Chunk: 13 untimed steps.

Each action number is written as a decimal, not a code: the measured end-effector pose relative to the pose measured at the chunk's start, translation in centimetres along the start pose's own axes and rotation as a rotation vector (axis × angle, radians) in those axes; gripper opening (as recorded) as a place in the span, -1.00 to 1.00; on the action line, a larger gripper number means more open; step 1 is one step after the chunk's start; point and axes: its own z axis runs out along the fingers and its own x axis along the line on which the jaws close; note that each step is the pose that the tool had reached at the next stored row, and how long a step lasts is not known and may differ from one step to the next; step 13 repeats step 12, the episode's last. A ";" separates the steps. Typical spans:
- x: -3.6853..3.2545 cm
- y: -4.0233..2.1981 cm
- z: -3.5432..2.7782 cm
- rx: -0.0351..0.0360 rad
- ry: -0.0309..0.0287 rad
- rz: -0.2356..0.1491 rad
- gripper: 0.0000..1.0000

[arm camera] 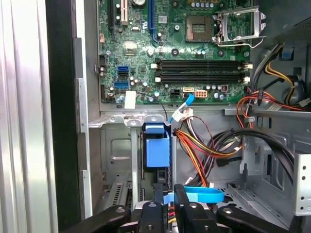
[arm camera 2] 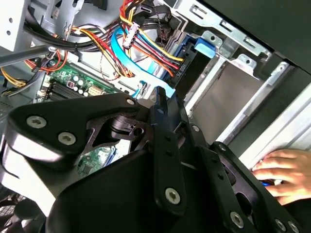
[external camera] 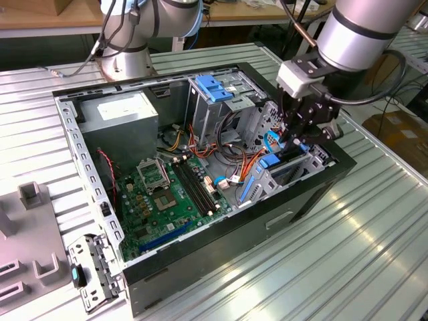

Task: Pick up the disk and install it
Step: 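Insert the second disk wire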

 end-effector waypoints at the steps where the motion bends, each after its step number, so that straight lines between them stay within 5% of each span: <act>1: 0.00 -0.02 -0.12 0.0000 -0.0001 0.000 -0.53; 6: -0.01 -0.02 -0.19 0.0000 0.0000 0.000 -0.79; 13: -0.01 -0.03 -0.28 0.0000 -0.0001 0.000 -0.79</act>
